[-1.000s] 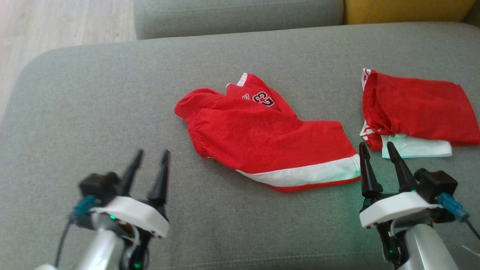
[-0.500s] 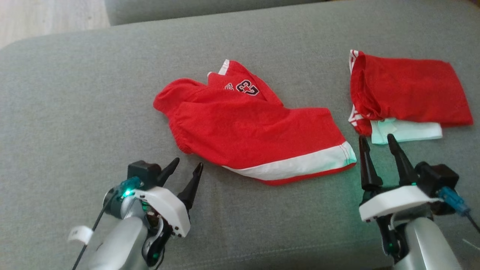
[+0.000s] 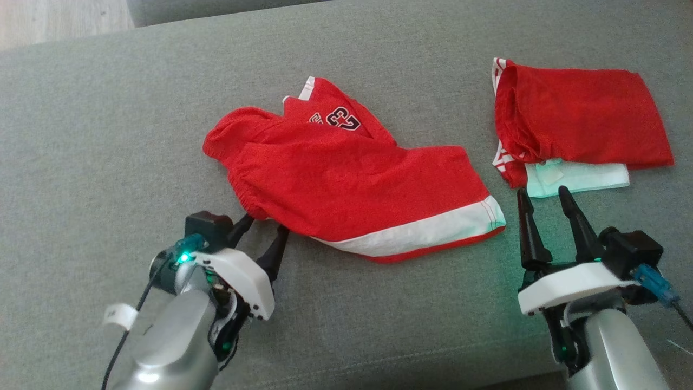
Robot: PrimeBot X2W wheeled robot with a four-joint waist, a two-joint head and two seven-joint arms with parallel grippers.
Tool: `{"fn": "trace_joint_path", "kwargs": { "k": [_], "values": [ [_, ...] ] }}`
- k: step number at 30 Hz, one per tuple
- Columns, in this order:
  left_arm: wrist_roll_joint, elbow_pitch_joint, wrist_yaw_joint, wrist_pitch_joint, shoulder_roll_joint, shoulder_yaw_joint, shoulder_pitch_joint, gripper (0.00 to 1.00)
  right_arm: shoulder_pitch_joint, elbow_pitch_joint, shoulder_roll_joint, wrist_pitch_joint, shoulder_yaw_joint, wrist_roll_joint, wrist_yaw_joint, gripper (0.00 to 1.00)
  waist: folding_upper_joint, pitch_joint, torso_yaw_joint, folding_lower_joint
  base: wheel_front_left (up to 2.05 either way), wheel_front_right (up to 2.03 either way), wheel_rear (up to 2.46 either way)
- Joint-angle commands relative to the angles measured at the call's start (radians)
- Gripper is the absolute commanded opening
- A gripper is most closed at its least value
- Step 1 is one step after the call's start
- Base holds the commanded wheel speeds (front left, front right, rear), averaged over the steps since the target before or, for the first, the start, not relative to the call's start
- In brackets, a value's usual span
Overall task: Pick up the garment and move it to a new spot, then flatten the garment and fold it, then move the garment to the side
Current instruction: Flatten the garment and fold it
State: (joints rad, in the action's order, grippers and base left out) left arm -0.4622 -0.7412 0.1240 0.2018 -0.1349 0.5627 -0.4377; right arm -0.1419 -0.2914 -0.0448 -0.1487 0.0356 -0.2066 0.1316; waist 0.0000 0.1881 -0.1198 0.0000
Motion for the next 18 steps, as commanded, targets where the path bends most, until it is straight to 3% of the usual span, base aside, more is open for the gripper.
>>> {"fn": "trace_joint_path", "kwargs": {
  "k": [1,2,3,4,5,18],
  "values": [
    [-0.013,0.017,0.004,0.017,-0.012,-0.023,-0.044,1.00,-0.035,0.037,-0.005,-0.005,0.026,0.008,-0.001,1.00,0.0000,0.000,0.000,0.0000,0.00,0.00,0.00],
    [-0.015,0.012,0.004,0.021,-0.011,-0.019,-0.047,1.00,-0.035,0.036,-0.005,-0.005,0.026,0.008,-0.001,1.00,0.0000,-0.001,0.000,0.0000,0.00,0.00,0.00],
    [-0.017,0.009,0.005,0.024,-0.010,-0.014,-0.050,0.71,-0.034,0.036,-0.005,-0.006,0.026,0.008,-0.001,1.00,0.0000,-0.001,0.001,0.0000,0.00,0.00,0.00],
    [-0.020,0.006,0.005,0.028,-0.010,-0.010,-0.054,0.26,-0.034,0.035,-0.005,-0.006,0.026,0.008,-0.001,1.00,0.0000,-0.002,0.002,0.0000,0.00,0.00,0.00],
    [-0.021,0.004,0.005,0.031,-0.011,-0.007,-0.057,0.00,-0.034,0.034,-0.005,-0.005,0.025,0.009,-0.001,1.00,0.0000,-0.003,0.002,0.0000,0.00,0.00,0.00],
    [-0.036,0.004,0.006,0.054,-0.039,0.017,-0.037,0.00,-0.017,-0.002,-0.005,0.005,0.012,0.016,-0.001,1.00,0.0000,-0.052,0.030,0.0000,0.00,0.00,0.00]
  ]
}}
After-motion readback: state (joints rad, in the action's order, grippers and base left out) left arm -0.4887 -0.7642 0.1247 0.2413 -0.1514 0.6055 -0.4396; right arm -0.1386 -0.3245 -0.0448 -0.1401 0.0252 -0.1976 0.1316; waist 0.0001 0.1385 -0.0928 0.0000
